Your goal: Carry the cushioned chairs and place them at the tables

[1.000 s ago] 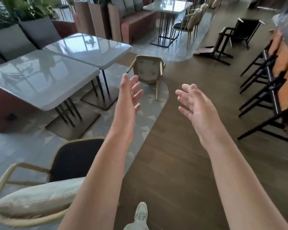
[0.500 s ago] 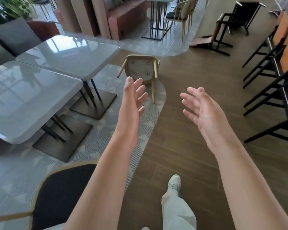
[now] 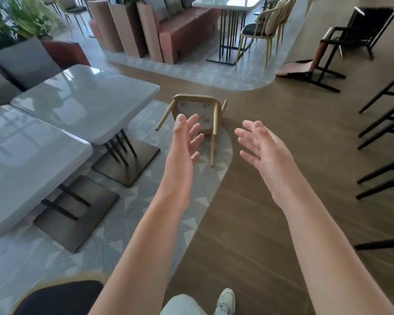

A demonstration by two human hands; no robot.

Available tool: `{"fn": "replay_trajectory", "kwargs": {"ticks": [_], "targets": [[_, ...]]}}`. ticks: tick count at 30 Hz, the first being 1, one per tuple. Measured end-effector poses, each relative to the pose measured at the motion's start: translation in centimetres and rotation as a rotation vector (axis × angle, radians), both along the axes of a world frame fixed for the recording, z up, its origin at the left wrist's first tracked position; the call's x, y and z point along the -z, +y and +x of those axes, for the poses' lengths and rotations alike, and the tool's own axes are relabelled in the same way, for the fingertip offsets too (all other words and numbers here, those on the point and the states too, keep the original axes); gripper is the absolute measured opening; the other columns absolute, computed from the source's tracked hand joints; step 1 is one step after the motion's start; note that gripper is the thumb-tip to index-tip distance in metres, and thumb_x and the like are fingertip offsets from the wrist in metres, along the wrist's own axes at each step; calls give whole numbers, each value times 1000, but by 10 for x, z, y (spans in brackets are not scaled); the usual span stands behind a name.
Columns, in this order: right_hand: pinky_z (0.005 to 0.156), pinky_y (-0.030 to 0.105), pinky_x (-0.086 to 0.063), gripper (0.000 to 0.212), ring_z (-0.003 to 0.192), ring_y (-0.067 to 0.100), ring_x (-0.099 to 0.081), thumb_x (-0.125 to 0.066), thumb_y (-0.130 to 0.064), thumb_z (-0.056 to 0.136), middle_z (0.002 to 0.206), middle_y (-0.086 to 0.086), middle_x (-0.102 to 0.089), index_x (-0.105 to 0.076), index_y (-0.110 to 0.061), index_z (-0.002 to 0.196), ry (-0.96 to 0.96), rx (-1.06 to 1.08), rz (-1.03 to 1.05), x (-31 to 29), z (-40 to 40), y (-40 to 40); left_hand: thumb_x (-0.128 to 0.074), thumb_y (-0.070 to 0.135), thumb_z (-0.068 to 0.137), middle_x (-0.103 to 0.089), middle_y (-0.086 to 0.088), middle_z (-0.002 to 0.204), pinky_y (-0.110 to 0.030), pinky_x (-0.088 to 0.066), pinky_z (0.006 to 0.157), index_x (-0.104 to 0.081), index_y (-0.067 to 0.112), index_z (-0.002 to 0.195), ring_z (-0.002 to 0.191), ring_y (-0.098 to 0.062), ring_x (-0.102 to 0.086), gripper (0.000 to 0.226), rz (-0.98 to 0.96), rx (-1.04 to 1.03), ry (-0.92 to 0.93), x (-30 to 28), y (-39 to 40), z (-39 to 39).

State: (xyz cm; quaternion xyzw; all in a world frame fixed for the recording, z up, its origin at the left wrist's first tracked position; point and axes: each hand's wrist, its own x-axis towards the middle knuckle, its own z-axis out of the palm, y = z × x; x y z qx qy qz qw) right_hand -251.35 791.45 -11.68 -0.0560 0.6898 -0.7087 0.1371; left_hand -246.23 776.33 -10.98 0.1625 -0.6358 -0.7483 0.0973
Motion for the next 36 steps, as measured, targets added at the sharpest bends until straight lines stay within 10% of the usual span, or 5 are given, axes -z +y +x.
{"fn": "replay_trajectory", "kwargs": {"ticks": [36], "targets": [[110,35,-46,53,125,4,-56,-38,-50,104,132,-8,-64,-47,-21,147,-74,174,4,35,-604,27,-29,69,93,-60,13,140,-46,-34,119,-56,35,141,125,-3,-59,65,4,75,-44,40,9,-627]]}}
